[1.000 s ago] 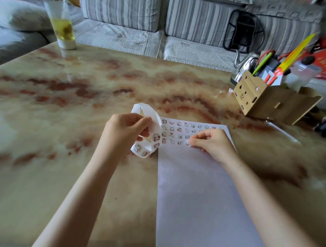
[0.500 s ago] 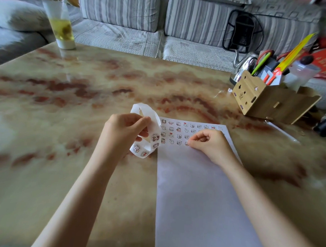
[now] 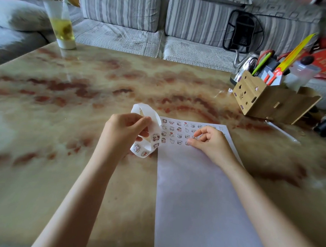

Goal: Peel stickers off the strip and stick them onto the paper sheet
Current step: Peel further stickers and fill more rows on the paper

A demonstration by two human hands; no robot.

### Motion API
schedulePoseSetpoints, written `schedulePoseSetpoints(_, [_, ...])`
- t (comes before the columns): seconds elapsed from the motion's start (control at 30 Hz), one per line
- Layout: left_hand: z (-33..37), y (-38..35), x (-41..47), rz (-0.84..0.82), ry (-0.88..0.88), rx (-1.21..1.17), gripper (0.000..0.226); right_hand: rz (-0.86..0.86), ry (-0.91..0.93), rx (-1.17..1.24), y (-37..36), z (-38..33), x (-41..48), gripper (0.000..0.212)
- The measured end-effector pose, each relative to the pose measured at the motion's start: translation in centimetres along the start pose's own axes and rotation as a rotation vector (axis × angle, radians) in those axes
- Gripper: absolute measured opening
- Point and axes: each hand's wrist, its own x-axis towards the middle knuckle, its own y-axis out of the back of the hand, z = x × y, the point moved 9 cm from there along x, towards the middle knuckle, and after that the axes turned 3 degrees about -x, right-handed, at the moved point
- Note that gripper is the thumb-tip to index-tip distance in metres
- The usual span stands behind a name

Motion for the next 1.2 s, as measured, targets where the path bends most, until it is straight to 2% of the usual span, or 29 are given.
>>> schedulePoseSetpoints(0.17, [0.0,0.0,0.0,-0.003,-0.001,-0.015,0.018,0.007,0.008,-0.022,-0.1,0.4,0.2,0.007])
schedulePoseSetpoints(0.33, [0.2,0.0,0.0,0.010,-0.004,-0.062,0.019,-0.061,0.060,0.064,-0.2,-1.1,-0.2,0.007])
schedulePoseSetpoints(0.47, [0.2,-0.1,0.0,0.008,-0.004,-0.064,0.019,-0.053,0.159,-0.092,-0.8,-1.9,-1.1,0.014])
schedulePoseSetpoints(0.57, [0.1,-0.1,0.1,0.007,-0.003,-0.079,0.020,-0.019,0.205,0.020,-0.5,-3.5,-2.1,0.010])
schedulePoseSetpoints(0.63, [0.0,-0.1,0.3,0.013,-0.003,-0.095,0.021,-0.046,0.241,0.166,-0.8,-5.6,-3.0,0.014])
schedulePoseSetpoints(0.7, [0.0,-0.3,0.3,0.011,-0.003,-0.106,0.022,-0.090,0.278,0.250,-1.3,-7.6,-3.9,0.010])
schedulePoseSetpoints(0.87, [0.2,-0.8,0.2,-0.009,-0.027,-0.100,0.021,-0.075,0.376,0.304,-1.9,-10.6,-5.1,0.010])
schedulePoseSetpoints(1.13, [0.1,-1.4,0.1,-0.073,0.039,-0.198,0.032,0.003,0.362,0.318,-1.3,-10.5,-4.6,0.016])
schedulePoseSetpoints(1.2, [0.2,-1.8,0.0,-0.111,0.024,-0.135,0.026,0.013,0.358,0.331,-1.3,-10.4,-4.5,0.015])
